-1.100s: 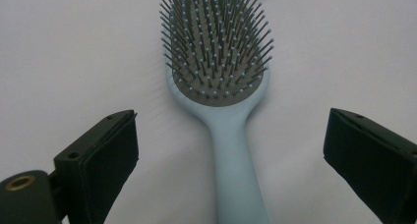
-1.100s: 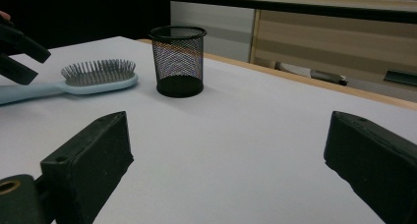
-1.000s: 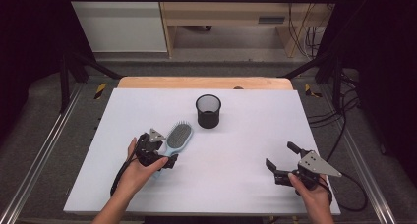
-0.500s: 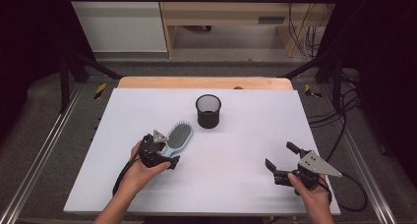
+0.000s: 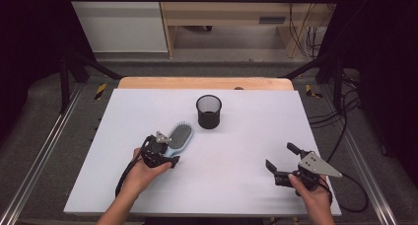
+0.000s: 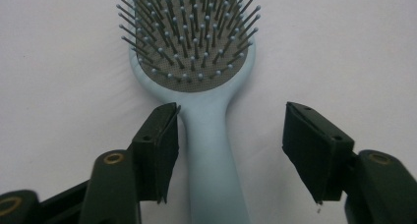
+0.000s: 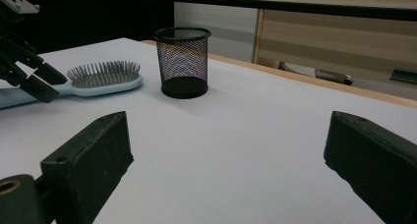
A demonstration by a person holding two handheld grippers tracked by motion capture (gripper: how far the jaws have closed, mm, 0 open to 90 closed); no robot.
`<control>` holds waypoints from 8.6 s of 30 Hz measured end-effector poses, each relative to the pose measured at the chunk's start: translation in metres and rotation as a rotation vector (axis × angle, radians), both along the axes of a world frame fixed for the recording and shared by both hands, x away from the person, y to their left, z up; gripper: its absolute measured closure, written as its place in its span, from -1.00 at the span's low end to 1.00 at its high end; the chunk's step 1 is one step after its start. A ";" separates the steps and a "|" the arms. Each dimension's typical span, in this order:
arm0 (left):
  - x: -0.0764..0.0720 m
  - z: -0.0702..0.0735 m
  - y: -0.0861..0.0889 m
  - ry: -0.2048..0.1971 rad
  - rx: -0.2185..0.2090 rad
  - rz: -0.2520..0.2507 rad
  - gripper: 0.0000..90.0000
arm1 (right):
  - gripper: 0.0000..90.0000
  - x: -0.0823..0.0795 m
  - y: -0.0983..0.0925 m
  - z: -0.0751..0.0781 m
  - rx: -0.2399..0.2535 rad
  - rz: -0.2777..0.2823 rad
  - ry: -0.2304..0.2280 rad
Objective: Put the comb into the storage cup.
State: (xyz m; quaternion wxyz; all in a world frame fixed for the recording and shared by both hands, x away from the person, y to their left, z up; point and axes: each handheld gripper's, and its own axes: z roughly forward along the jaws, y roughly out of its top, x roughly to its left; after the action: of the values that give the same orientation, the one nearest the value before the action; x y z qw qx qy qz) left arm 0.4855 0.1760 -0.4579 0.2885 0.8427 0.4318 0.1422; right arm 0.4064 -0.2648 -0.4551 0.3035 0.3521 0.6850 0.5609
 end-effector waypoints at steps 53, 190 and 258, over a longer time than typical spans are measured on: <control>0.007 -0.005 0.007 0.001 0.051 -0.002 0.55 | -0.91 0.001 0.000 -0.001 -0.012 0.001 0.004; -0.060 0.035 -0.070 -0.429 -0.300 -0.263 0.55 | -0.41 0.057 0.133 0.031 0.568 0.201 0.290; -0.053 0.021 -0.062 -0.400 -0.330 -0.257 0.55 | 0.17 0.051 0.141 0.032 0.617 0.209 0.301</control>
State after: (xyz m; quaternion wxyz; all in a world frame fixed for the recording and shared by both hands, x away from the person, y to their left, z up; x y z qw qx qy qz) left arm 0.4329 0.1144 -0.4367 0.5167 0.7874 0.2733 0.1958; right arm 0.4574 -0.1238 -0.4235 0.0194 0.4338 0.5529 0.7112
